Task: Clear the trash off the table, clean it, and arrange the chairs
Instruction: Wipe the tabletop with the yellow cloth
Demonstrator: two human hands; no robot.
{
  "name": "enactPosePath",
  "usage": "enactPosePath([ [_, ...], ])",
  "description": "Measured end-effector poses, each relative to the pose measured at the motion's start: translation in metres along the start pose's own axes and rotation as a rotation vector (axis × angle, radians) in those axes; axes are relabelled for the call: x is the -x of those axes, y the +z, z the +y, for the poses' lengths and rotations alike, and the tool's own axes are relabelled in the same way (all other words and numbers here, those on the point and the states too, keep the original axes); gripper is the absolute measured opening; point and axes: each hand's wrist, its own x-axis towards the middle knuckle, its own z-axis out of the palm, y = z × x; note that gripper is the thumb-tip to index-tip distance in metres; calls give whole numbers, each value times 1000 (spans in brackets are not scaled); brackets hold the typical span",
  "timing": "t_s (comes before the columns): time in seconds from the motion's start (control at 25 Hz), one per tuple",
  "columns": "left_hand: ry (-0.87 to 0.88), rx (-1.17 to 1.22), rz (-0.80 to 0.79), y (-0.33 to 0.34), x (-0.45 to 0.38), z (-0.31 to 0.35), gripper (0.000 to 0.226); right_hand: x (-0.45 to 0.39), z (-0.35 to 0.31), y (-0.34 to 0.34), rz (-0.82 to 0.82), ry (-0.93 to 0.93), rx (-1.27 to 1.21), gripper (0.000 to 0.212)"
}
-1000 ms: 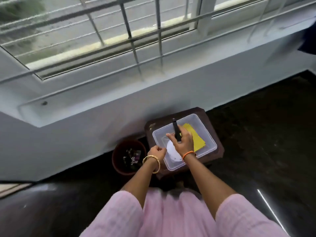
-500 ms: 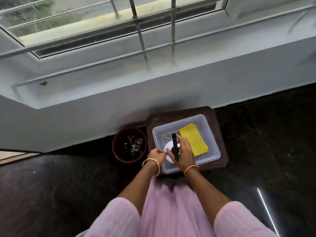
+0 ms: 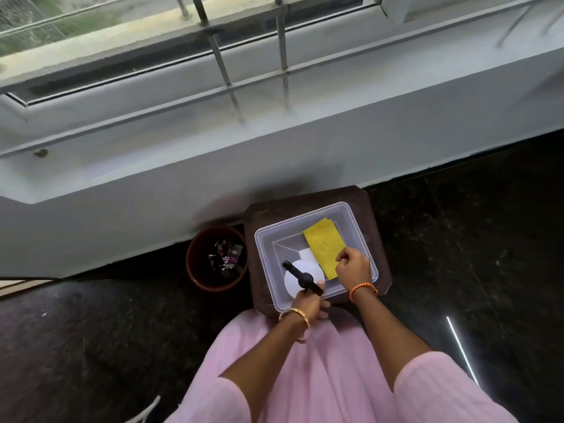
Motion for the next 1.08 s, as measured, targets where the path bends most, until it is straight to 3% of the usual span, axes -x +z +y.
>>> enactPosePath([
  [0.08,45,-44,55,13,-1,-11,34,-12,3,-2,-53,22,70,22],
  [0.24,-51,-893,75,-20,-16,-15,31,-21,4,10,-134,48,275,46],
  [0.32,-110,-1069,145,-50,-21,-8,32,-18,2,17,-71,61,337,48],
  [0.4,-99,-922,402,-75,-30,8,35,-19,0,19,-39,129,301,45],
  [0.44,-6,-827,478,-81,-37,19,32,-23,1,19,-39,159,256,40],
  [0.56,166,-455,300,-73,-55,52,20,-32,2,18,-34,132,58,15],
  [0.64,192,-165,208,-65,-64,64,32,-35,3,18,-59,165,-178,27],
  [0.76,170,-40,248,-67,-82,68,34,-37,-2,15,-152,353,-581,26],
  [0.84,129,37,233,-70,-85,72,20,-35,-9,11,-211,453,-721,17],
  [0.92,113,75,188,-72,-82,79,6,-33,-20,1,-261,436,-847,16],
  [1.08,124,31,22,-73,-55,110,34,-27,-54,-28,-325,337,-1004,17],
])
